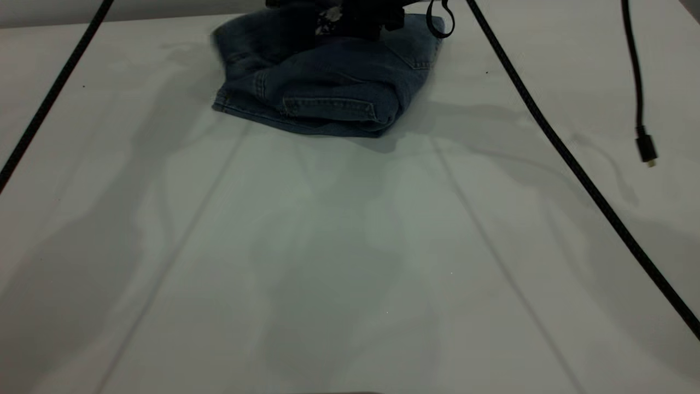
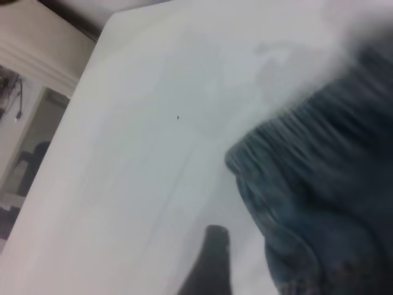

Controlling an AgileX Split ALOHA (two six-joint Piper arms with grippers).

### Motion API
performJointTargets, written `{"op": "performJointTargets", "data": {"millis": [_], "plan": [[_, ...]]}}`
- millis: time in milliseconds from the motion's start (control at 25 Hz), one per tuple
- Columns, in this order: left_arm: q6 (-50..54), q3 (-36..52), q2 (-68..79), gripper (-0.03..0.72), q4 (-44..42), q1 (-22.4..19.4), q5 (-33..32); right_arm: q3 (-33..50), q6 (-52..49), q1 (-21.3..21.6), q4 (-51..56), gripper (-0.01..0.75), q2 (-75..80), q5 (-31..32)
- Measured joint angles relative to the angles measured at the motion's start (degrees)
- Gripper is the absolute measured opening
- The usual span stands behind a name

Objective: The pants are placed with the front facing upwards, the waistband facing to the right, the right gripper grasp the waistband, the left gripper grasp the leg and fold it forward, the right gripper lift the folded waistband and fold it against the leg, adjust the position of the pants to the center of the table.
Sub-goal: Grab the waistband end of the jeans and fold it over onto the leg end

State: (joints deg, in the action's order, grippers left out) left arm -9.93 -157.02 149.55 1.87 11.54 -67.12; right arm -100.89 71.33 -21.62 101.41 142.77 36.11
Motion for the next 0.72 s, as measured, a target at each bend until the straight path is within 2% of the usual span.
{"op": "performJointTargets", "data": {"millis": [160, 320, 480, 720], "plan": [[-0.35, 0.00, 0.00, 0.587, 0.06, 0.00, 0.00, -0.05, -7.56, 2.88, -8.05, 0.667, -0.85, 1.97], [-3.51, 0.00, 0.07, 0.587, 0.43, 0.11, 0.00, -0.05, -18.18, 7.83, -21.61, 0.615, -4.99, 6.67], [-15.78, 1.11, 0.94, 0.587, 1.92, 1.72, 0.00, -0.05, -27.31, 11.80, -35.45, 0.584, -9.83, 12.01], [-33.16, 4.58, 4.40, 0.587, 2.38, 7.51, 0.00, -0.05, -36.97, 14.76, -50.69, 0.580, -14.97, 17.14]]}}
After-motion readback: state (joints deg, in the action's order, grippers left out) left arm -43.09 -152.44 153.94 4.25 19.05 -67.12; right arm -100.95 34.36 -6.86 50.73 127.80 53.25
